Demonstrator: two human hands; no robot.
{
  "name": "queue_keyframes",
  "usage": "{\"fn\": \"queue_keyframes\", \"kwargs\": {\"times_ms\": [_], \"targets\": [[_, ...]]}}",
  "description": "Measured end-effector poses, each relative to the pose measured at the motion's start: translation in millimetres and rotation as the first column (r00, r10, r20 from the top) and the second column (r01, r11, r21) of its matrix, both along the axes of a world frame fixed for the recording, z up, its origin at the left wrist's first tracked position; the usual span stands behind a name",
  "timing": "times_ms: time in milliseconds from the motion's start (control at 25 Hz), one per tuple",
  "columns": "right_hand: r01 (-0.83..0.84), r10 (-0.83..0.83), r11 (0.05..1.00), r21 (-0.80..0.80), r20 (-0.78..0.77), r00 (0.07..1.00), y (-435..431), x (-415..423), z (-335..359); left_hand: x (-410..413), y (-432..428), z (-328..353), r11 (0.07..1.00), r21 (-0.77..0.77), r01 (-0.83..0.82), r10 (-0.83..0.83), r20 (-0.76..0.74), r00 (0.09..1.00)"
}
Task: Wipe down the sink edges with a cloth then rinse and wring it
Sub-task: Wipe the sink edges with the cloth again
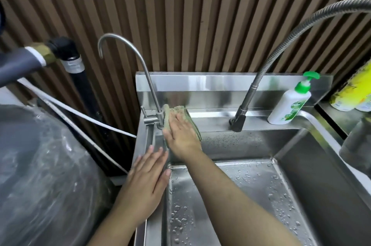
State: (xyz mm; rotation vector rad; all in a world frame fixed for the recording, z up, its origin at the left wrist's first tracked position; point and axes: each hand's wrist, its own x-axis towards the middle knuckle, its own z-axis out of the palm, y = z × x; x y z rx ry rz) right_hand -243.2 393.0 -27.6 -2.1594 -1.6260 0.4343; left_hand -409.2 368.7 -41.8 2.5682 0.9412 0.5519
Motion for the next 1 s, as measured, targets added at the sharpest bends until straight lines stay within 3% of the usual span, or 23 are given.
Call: {"fn": "queue_keyframes", "kwargs": {"times_ms": [80,160,240,320,520,680,760,1000], "targets": [[0.020,-0.003,0.997,-0.069,0.239,0.971,-1.8,22.2,-10.9,4.0,6.5,-4.2,1.000,-0.016,0.003,-0.003,-0.017,1.000],[0.164,-0.115,0.982,-0.096,0.386,0.915,-19.5,57.1,-16.9,4.4,8.4,-7.6,0.999,-0.033,-0.001,0.001,-0.014,1.000],[0.385,-0.317,0.909,-0.157,0.339,0.886,-31.8,79.3,-17.3,5.0,7.4,-9.3,1.000,-0.018,-0.002,0.001,-0.012,1.000],[0.457,-0.380,0.865,-0.205,0.326,0.866,-24.3,64.9,-12.9,5.4,9.0,-10.2,1.000,-0.005,0.008,-0.008,-0.026,1.000],[0.145,-0.069,0.971,-0.189,0.359,0.931,-15.6,34.4,-13.5,5.4,8.6,-10.0,1.000,-0.002,0.014,-0.014,-0.045,0.999],[0.392,-0.333,0.904,-0.172,0.295,0.896,-31.6,77.8,-16.5,5.2,9.1,-11.1,1.000,-0.016,0.005,-0.005,-0.035,0.999],[0.443,-0.421,0.893,-0.074,0.208,0.883,-29.5,73.0,-18.8,5.4,10.7,-12.9,1.000,0.002,0.009,-0.009,-0.059,0.998],[0.367,-0.372,0.927,0.077,0.069,0.926,-73.4,62.5,-10.2,9.6,13.1,-3.8,0.997,-0.064,-0.035,0.030,-0.089,0.996]]}}
